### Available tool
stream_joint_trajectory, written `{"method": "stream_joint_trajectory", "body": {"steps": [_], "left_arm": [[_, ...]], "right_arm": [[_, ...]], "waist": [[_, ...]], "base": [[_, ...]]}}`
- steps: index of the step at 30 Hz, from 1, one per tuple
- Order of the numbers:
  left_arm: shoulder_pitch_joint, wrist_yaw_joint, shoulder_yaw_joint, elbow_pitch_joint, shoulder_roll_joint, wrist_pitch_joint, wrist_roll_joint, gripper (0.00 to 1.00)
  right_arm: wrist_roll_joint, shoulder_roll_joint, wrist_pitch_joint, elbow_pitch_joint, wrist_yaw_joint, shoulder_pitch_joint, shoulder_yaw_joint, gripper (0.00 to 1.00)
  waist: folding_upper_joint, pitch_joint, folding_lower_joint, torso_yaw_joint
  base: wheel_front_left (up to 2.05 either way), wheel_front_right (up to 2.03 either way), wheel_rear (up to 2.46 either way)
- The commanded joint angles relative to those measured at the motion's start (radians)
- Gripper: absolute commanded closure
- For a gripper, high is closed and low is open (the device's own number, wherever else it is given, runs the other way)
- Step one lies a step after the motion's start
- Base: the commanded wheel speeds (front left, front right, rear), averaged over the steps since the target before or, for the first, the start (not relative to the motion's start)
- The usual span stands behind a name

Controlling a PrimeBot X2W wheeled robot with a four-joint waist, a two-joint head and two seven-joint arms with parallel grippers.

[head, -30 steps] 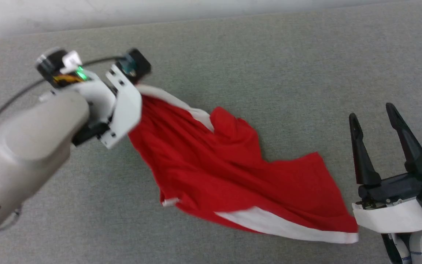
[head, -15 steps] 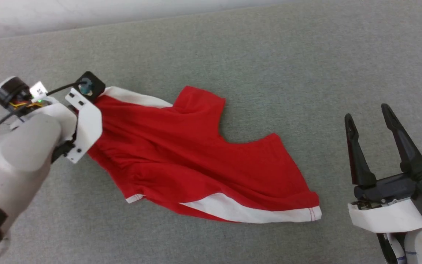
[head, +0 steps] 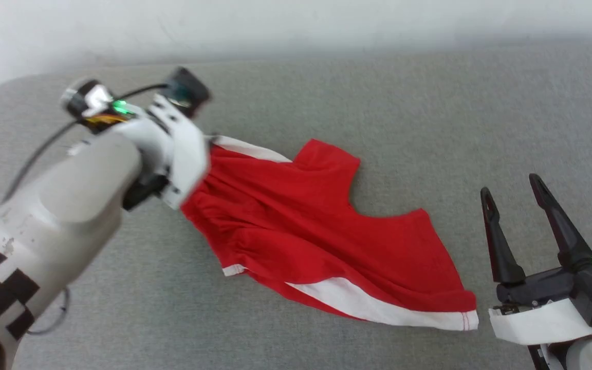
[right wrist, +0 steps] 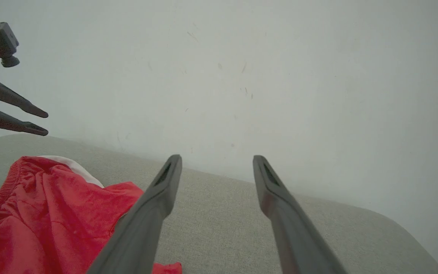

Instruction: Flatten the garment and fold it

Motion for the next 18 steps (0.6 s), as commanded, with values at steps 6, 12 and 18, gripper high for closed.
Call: {"method": "stream_joint_trajectory", "body": {"steps": [6, 12, 18], "left_arm": [[0.029, -0.006, -0.027, -0.309, 0.089, 0.243, -0.100, 0.00], [0.132, -0.006, -0.029, -0.541, 0.157, 0.454, -0.114, 0.00], [0.204, -0.006, -0.029, -0.573, 0.158, 0.506, -0.131, 0.00]], "right_arm": [[0.004, -0.009, -0.005, 0.003, -0.001, 0.016, -0.002, 0.00], [0.012, -0.015, -0.005, 0.007, -0.001, 0.004, 0.019, 0.00], [0.016, -0.014, -0.005, 0.011, -0.001, -0.015, 0.025, 0.00]], "waist": [[0.0000, -0.059, 0.0001, 0.044], [0.0000, -0.039, 0.0001, 0.011], [0.0000, -0.003, 0.0001, -0.023]], "base": [[0.00, 0.00, 0.00], [0.00, 0.00, 0.00], [0.00, 0.00, 0.00]]}}
